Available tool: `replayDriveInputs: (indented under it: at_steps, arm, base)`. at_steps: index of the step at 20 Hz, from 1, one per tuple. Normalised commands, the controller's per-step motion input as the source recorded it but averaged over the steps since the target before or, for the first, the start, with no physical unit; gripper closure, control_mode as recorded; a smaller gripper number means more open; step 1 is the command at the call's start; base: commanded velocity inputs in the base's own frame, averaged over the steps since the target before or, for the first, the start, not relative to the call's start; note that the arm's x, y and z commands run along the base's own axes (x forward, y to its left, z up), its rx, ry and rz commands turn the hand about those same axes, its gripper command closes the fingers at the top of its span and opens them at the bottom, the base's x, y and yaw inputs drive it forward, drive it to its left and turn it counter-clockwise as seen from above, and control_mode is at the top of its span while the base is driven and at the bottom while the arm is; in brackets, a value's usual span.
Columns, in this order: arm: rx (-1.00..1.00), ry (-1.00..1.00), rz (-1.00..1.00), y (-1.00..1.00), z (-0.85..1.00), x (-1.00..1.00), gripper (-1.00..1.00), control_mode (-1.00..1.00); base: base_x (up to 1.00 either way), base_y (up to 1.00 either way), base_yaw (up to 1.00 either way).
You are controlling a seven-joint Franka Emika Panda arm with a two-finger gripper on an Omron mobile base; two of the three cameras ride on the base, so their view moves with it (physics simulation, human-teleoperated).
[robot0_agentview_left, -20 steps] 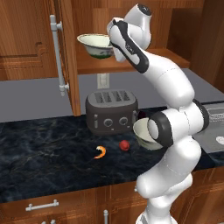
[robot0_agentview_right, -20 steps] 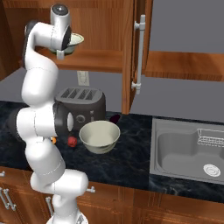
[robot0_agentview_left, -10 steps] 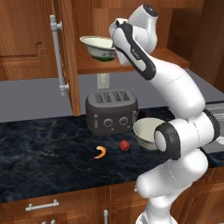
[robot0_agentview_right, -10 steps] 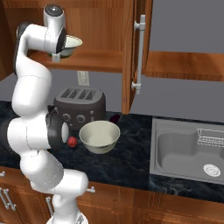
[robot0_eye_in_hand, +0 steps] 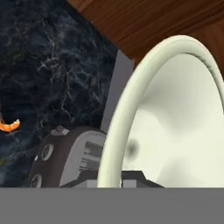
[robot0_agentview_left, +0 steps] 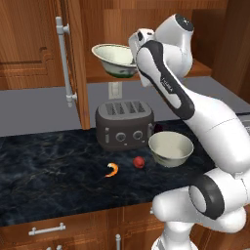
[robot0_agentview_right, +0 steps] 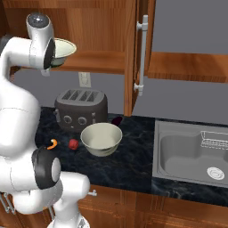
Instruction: Pick both bowls and place them on the counter. Then place the bell pepper in one bowl and place the shrimp in the other bowl.
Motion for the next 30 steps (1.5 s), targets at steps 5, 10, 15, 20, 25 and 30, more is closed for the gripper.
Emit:
replayDriveInputs:
  at_steps: [5, 10, 15, 20, 25, 30]
  arm:
    - [0.0, 0.0, 0.0, -0.02, -0.21, -1.0, 1.0, -1.0]
    - [0.0, 0.0, 0.0, -0.05, -0.27, -1.0, 1.0, -1.0]
    - [0.0, 0.0, 0.0, -0.02, -0.41, -0.99, 1.0, -1.0]
    - [-0.05, 0.05, 0.0, 0.02, -0.58, -0.66, 1.0, -1.0]
    - [-0.09, 0.12, 0.03, 0.17, -0.63, -0.32, 1.0, -1.0]
    - [-0.05, 0.09, 0.03, 0.32, -0.6, -0.01, 1.0, -1.0]
  base:
    - [0.0, 0.0, 0.0]
    - [0.0, 0.0, 0.0]
    - [0.0, 0.0, 0.0]
    - [0.0, 0.0, 0.0]
    - [0.0, 0.0, 0.0]
    - [0.0, 0.0, 0.0]
